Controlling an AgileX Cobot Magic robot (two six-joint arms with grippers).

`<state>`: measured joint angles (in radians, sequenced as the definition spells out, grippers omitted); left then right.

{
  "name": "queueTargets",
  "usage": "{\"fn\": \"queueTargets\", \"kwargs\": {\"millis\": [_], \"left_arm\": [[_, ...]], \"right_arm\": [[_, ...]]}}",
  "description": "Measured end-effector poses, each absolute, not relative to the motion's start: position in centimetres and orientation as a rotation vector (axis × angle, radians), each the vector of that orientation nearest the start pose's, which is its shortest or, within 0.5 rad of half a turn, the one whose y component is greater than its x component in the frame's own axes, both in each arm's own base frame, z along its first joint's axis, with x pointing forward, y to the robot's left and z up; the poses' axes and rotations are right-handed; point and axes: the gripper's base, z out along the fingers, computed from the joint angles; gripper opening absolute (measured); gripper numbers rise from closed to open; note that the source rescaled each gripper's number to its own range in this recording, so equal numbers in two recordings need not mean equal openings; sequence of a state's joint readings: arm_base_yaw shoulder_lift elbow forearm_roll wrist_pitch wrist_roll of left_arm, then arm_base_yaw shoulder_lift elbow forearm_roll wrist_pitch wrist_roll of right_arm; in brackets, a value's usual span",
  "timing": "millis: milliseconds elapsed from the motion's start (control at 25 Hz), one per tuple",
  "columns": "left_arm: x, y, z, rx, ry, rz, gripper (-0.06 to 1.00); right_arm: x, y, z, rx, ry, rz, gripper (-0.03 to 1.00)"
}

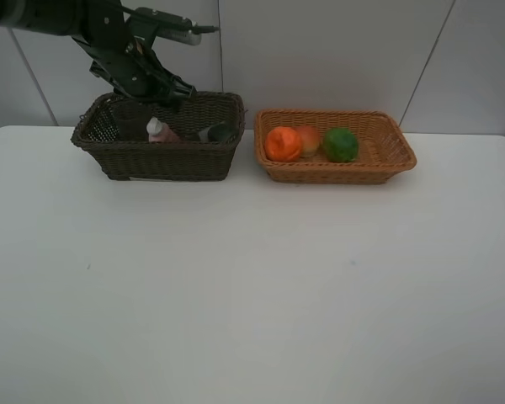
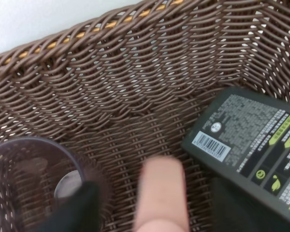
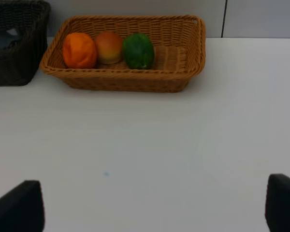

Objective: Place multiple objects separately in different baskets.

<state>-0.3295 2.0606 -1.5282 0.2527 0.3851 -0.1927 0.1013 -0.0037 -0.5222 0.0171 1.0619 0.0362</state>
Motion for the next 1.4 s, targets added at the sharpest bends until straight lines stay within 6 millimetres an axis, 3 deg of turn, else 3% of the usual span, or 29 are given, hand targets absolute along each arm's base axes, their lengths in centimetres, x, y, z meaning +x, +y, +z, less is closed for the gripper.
{"fn": "queueTargets", "kwargs": {"millis": [40,160,400,640,880,1160,1400], "left_arm": [[44.2,-14.2,20.1,0.396,2.354,-0.022,0.86],[43.9,-14.0,20.8,0.392,2.363,-0.014,0.93],[41.9,-13.1,25.0,0.355,2.396,0.01,0.95],[37.7,-10.3,29.4,0.302,2.481,0.014,0.95],[29.6,-5.8,32.0,0.215,2.453,0.015,0.95],[17.2,-2.7,35.7,0.157,2.371,0.012,0.95],[8.0,-0.6,36.0,0.134,2.284,0.0,0.95]], "right_arm": [[-0.8,0.1,28.3,-0.067,2.02,0.108,0.98],[-0.8,0.1,28.3,-0.067,2.02,0.108,0.98],[-0.8,0.1,28.3,-0.067,2.02,0.108,0.98],[-0.8,0.1,28.3,-0.067,2.02,0.109,0.98],[-0.8,0.1,28.3,-0.067,2.02,0.108,0.98],[-0.8,0.1,28.3,-0.067,2.02,0.108,0.98],[-0.8,0.1,28.3,-0.067,2.02,0.108,0.98]]}}
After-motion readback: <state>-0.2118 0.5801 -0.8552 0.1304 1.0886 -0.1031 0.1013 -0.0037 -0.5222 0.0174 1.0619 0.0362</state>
